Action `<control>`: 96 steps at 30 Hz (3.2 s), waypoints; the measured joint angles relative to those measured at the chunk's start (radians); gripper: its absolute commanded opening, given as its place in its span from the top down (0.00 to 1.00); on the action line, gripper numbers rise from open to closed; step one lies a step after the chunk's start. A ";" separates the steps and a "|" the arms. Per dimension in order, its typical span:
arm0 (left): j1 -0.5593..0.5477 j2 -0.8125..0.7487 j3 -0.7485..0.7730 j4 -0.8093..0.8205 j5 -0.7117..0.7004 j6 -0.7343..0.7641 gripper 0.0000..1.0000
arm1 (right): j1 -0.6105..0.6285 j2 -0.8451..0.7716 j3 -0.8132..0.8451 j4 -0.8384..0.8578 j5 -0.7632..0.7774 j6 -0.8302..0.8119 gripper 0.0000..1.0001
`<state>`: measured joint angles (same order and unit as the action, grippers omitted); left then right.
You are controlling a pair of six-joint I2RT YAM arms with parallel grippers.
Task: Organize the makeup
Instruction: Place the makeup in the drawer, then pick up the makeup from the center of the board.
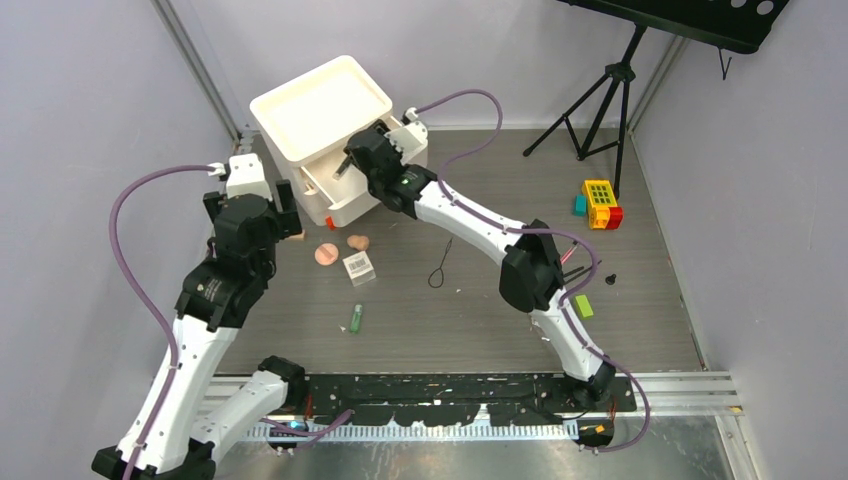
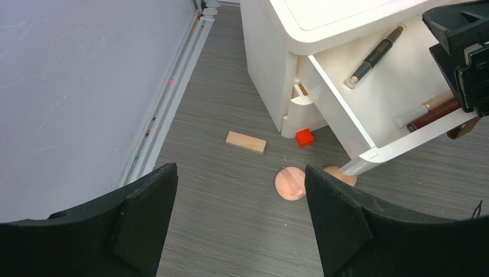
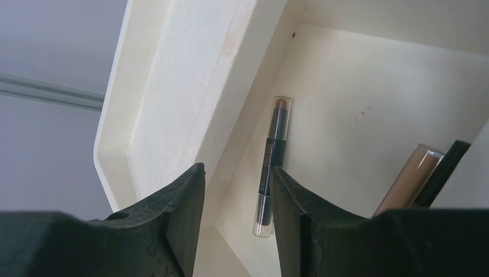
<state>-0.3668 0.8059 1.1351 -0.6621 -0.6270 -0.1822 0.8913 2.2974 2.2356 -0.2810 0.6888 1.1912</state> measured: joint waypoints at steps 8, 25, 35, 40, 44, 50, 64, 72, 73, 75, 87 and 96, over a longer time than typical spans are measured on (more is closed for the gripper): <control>0.007 0.013 -0.004 0.000 0.005 -0.002 0.17 | -0.003 -0.138 -0.167 0.087 -0.070 -0.253 0.49; 0.035 0.050 -0.011 -0.001 0.022 -0.020 0.18 | -0.143 -1.145 -0.972 -0.107 -0.082 -0.606 0.49; 0.050 0.080 -0.019 -0.001 0.021 -0.020 0.19 | -0.163 -1.159 -1.169 -0.314 -0.119 -0.572 0.46; 0.055 0.081 -0.019 -0.001 0.022 -0.020 0.18 | -0.169 -1.147 -1.198 -0.331 -0.156 -0.550 0.44; 0.056 0.081 -0.019 -0.001 0.023 -0.020 0.18 | -0.171 -1.110 -1.208 -0.333 -0.188 -0.538 0.43; 0.061 0.081 -0.019 -0.001 0.032 -0.021 0.18 | -0.173 -1.032 -1.222 -0.332 -0.223 -0.522 0.43; 0.080 0.080 -0.019 -0.001 0.054 -0.023 0.18 | -0.176 -0.910 -1.201 -0.332 -0.285 -0.499 0.34; 0.091 0.088 -0.019 -0.002 0.064 -0.023 0.18 | -0.180 -0.843 -1.109 -0.370 -0.285 -0.542 0.32; 0.092 0.090 -0.019 -0.002 0.065 -0.023 0.18 | -0.180 -0.843 -1.109 -0.375 -0.282 -0.544 0.32; 0.095 0.091 -0.019 -0.002 0.067 -0.023 0.18 | -0.182 -0.842 -1.108 -0.385 -0.277 -0.551 0.32; 0.104 0.091 -0.019 -0.002 0.071 -0.023 0.18 | -0.276 -0.842 -1.107 -0.443 -0.272 -0.552 0.32; 0.106 0.090 -0.019 -0.002 0.079 -0.024 0.18 | -0.416 -0.859 -1.151 -0.486 -0.289 -0.476 0.32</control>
<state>-0.2611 0.8963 1.1156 -0.6640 -0.5480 -0.2058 0.4755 1.4380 1.0843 -0.7666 0.4000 0.7151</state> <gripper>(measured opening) 0.818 0.681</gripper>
